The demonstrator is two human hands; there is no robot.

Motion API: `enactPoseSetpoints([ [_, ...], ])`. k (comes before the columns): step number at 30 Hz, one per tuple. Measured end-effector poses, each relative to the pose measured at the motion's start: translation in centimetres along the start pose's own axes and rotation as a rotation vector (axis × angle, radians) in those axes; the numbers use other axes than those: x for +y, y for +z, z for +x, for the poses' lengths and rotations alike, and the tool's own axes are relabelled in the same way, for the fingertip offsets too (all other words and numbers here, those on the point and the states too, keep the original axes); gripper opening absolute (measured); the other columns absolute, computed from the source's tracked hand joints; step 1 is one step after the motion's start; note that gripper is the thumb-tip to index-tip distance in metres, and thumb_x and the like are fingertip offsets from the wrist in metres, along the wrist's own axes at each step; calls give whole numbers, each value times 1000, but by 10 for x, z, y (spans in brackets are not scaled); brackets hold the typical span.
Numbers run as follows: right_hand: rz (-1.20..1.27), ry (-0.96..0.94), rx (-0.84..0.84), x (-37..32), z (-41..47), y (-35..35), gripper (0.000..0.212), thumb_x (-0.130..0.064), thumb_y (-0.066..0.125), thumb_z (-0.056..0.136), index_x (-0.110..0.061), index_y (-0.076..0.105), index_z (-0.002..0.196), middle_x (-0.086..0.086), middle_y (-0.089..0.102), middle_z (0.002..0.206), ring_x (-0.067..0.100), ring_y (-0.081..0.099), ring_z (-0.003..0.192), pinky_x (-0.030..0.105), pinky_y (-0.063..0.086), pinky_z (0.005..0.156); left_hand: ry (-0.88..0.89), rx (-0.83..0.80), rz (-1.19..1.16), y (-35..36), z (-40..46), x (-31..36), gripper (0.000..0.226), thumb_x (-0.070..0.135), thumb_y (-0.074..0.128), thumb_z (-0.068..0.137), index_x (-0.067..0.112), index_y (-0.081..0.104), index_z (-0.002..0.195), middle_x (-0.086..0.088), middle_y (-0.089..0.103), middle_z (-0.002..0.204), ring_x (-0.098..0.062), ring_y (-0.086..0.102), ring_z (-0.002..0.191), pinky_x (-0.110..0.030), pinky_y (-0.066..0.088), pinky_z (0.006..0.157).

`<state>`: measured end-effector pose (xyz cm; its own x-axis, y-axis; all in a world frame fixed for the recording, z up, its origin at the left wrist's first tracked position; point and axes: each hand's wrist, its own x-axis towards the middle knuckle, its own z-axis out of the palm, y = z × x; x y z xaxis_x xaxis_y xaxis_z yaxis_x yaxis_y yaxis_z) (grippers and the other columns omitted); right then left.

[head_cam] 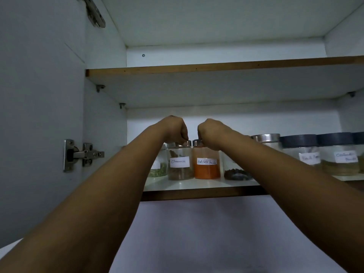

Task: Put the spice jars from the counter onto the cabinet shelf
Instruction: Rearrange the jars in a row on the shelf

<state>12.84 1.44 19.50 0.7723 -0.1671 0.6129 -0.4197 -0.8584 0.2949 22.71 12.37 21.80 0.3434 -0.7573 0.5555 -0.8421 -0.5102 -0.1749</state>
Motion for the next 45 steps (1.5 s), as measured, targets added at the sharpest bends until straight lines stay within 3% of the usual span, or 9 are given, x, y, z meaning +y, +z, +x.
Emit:
enactPoseSetpoints([
  [3, -83, 16, -127, -4, 17, 6, 5, -5, 56, 93, -3, 61, 94, 3, 46, 82, 20, 47, 85, 26, 38, 73, 2, -18, -23, 12, 12, -11, 21, 17, 73, 84, 16, 76, 105, 0, 74, 107, -13, 65, 98, -20, 43, 83],
  [7, -153, -3, -209, -11, 50, 21, 25, -11, 55, 95, -3, 62, 117, 4, 47, 78, 17, 46, 71, 26, 39, 75, -21, -26, -16, 32, 33, -22, 24, 10, 69, 87, 12, 74, 110, -4, 72, 113, -18, 64, 104, -23, 44, 86],
  [14, -178, -21, -212, -8, 83, 43, 26, -14, 58, 94, -2, 63, 116, 0, 47, 74, 19, 47, 88, 26, 40, 77, -68, -22, -85, 53, 57, -46, 26, 13, 72, 85, 14, 74, 111, -2, 71, 114, -18, 64, 106, -27, 47, 93],
  [21, -83, -9, -78, 1, 89, 59, 31, -8, 56, 91, -5, 61, 121, 10, 62, 123, 25, 58, 108, 31, 49, 94, -76, 0, -140, 57, 53, -55, 25, 11, 69, 87, 19, 74, 110, -1, 71, 114, -21, 64, 103, -40, 54, 93],
  [24, -49, 2, -50, 1, 90, 60, 36, -9, 56, 91, -7, 59, 127, 8, 61, 128, 24, 56, 117, 32, 48, 98, -54, 29, -106, 58, 53, -53, 28, 6, 65, 88, 16, 73, 113, -3, 70, 117, -22, 63, 106, -30, 52, 90],
  [28, 12, 61, -53, -6, 81, 57, 30, -8, 57, 93, -3, 60, 122, 12, 62, 115, 23, 55, 99, 28, 47, 83, -31, 67, -72, 62, 51, -54, 28, 13, 67, 88, 14, 72, 115, -4, 70, 118, -19, 63, 106, -27, 48, 88],
  [31, 66, 151, -37, -13, 78, 51, 48, -4, 65, 87, -6, 54, 133, 12, 55, 129, 25, 57, 114, 30, 48, 94, -36, 141, -45, 63, 50, -54, 35, 23, 66, 90, 15, 65, 124, -4, 65, 125, -20, 60, 111, -32, 48, 97],
  [37, 170, 220, 74, -14, 71, 32, 59, -1, 72, 81, -9, 51, 136, 11, 51, 134, 27, 55, 116, 31, 46, 94, 12, 347, -27, 61, 43, -38, 38, 30, 56, 95, 18, 58, 131, -1, 61, 132, -21, 55, 120, -36, 45, 101],
  [45, 259, 64, 538, 21, 1, 21, 27, 1, 48, 92, -7, 61, 114, 10, 53, 113, 22, 49, 108, 27, 44, 80, 11, 423, -224, 36, 26, 24, 28, 25, 49, 99, 15, 65, 119, -5, 68, 116, -22, 63, 100, -34, 51, 87],
])
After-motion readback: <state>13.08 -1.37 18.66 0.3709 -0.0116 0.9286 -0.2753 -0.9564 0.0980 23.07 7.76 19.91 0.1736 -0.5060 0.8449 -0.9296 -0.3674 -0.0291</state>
